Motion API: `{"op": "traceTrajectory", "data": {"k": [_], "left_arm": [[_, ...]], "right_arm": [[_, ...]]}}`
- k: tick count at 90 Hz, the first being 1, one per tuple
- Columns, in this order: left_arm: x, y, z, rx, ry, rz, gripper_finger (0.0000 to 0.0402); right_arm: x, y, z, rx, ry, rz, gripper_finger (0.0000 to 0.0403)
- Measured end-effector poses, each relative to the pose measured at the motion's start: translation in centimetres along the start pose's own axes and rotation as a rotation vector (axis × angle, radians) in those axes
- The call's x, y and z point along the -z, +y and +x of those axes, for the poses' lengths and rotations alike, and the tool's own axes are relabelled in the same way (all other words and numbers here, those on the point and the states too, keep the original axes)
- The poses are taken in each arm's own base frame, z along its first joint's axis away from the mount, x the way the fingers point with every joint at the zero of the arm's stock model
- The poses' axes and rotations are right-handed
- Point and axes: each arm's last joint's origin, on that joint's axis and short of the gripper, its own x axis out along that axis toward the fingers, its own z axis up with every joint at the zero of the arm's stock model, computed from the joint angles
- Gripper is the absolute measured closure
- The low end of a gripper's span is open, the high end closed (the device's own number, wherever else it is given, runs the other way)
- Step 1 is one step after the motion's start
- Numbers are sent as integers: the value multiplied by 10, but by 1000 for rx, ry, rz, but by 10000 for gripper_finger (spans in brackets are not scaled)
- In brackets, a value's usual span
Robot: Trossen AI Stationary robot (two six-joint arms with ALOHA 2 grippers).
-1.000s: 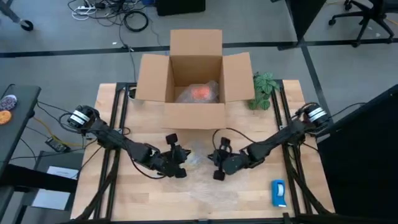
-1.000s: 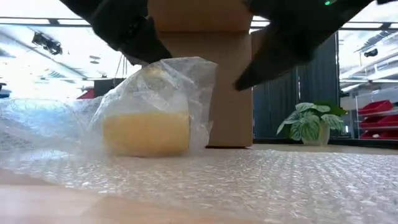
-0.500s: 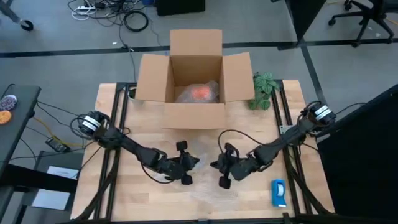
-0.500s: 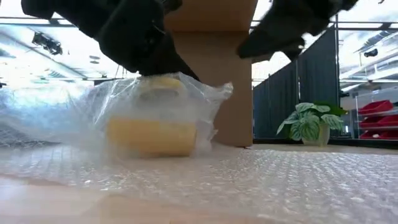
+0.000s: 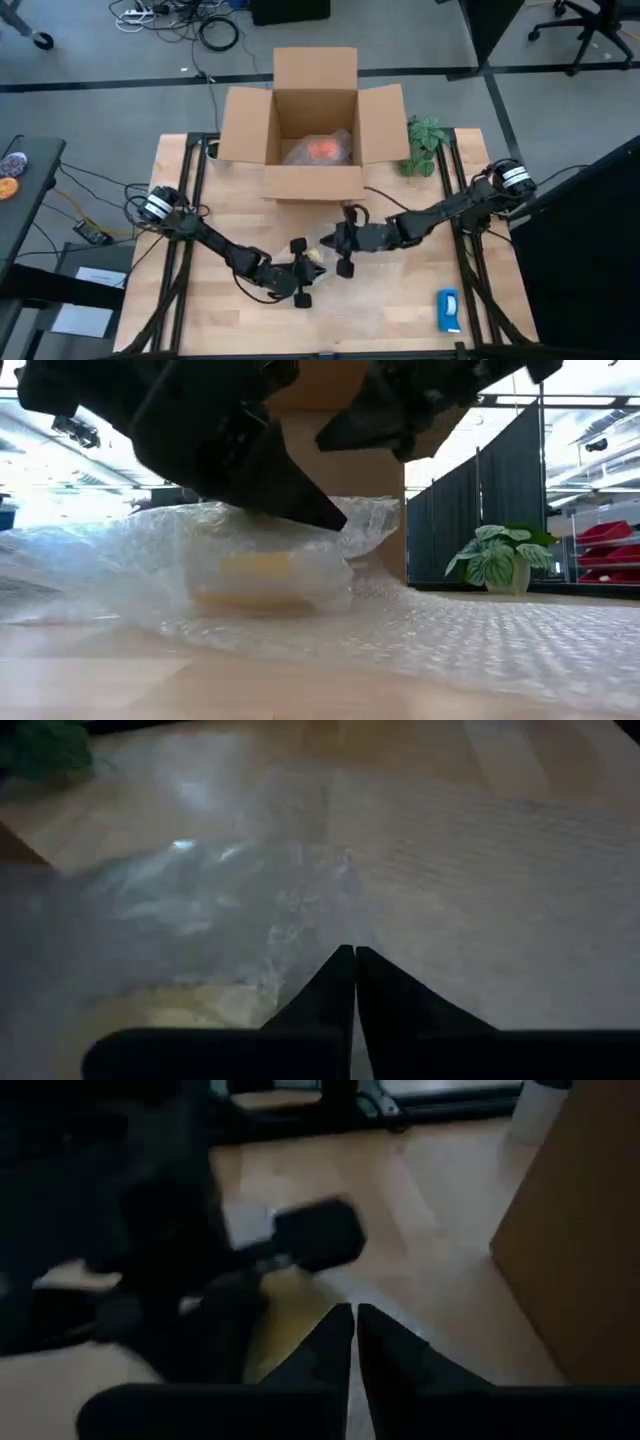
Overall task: Wrap mug
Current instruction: Wrap the yellow mug with the bubble wrap
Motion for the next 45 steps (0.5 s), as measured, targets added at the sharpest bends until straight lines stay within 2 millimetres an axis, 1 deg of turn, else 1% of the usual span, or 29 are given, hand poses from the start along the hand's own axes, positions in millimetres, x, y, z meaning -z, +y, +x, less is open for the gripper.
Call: {"op": "traceTrajectory", "data": {"k": [9, 18, 29, 35, 40, 45], "left_arm": [[0, -2, -1, 8, -9, -1, 402], [1, -2, -1, 18, 4, -2, 402], [2, -8, -5, 38, 16, -9, 402], [-6, -8, -15, 56, 56, -38, 402], [-21, -5, -31, 60, 86, -37, 402], [-36, 0, -49, 26, 95, -22, 402]], "right_arm": [[13, 4, 18, -36, -13, -4, 403], [30, 4, 37, -13, 14, -11, 403], [32, 7, 51, -10, 11, -18, 403], [34, 8, 54, -24, 22, -25, 403], [35, 10, 54, -28, 38, -32, 403], [36, 10, 54, -27, 49, -35, 403]]}}
